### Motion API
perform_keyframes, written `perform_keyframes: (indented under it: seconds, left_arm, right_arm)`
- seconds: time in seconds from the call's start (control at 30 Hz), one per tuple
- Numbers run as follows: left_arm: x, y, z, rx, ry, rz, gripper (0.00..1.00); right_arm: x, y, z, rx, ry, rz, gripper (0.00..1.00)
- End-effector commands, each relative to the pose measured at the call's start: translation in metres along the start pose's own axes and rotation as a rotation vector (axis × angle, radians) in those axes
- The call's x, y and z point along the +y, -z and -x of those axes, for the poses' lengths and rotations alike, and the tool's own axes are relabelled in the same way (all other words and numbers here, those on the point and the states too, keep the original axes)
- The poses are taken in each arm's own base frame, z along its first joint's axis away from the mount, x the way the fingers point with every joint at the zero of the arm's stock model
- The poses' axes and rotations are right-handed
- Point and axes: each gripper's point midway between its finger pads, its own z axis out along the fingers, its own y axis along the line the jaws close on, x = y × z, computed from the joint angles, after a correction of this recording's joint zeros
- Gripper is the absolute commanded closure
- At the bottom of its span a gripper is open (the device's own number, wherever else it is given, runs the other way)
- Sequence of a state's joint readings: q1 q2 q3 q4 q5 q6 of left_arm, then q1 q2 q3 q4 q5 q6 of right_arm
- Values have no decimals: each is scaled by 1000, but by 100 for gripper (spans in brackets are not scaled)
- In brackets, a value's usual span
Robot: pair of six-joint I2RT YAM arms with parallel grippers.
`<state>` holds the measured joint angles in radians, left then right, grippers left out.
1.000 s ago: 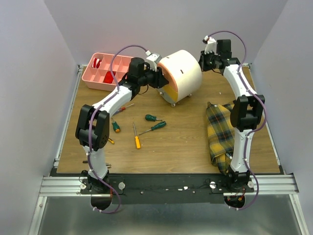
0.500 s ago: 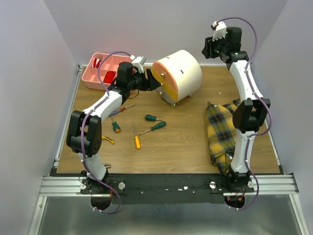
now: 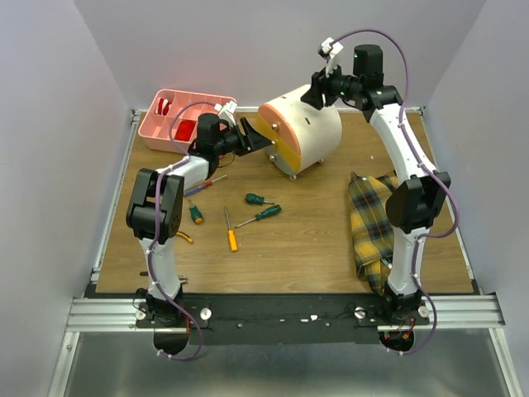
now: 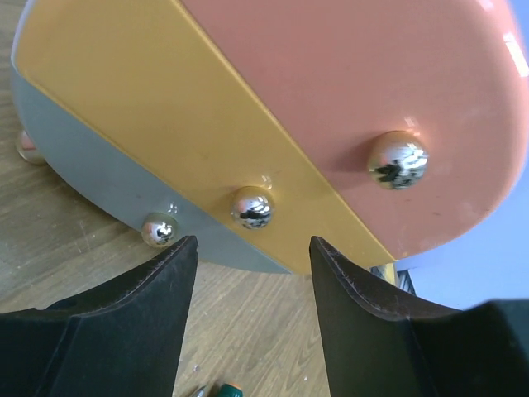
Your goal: Sort the tools into containers
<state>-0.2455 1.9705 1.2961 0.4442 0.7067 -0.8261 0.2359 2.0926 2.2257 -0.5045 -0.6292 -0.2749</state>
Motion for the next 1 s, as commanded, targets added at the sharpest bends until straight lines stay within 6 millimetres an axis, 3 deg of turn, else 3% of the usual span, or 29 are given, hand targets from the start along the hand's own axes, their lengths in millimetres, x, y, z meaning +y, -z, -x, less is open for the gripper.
perform_keyframes:
  seconds: [0.0,0.37,0.77,0.97]
  left_arm:
    - [-11,-10,6,0,11,-74,37]
    - [-13,-21,1,13,22,-115,44]
    - [-3,-31,-5,39,12,-99,53]
    - [-9,-29,-7,47,-11,-121,64]
  right_arm:
    - [5,-12,-28,65,-37,27,44]
    - [6,-22,-55,128,-55,15,45]
    - [4,-26,-62,142,-60,8,46]
    - [5,-29,-67,153,-67,9,48]
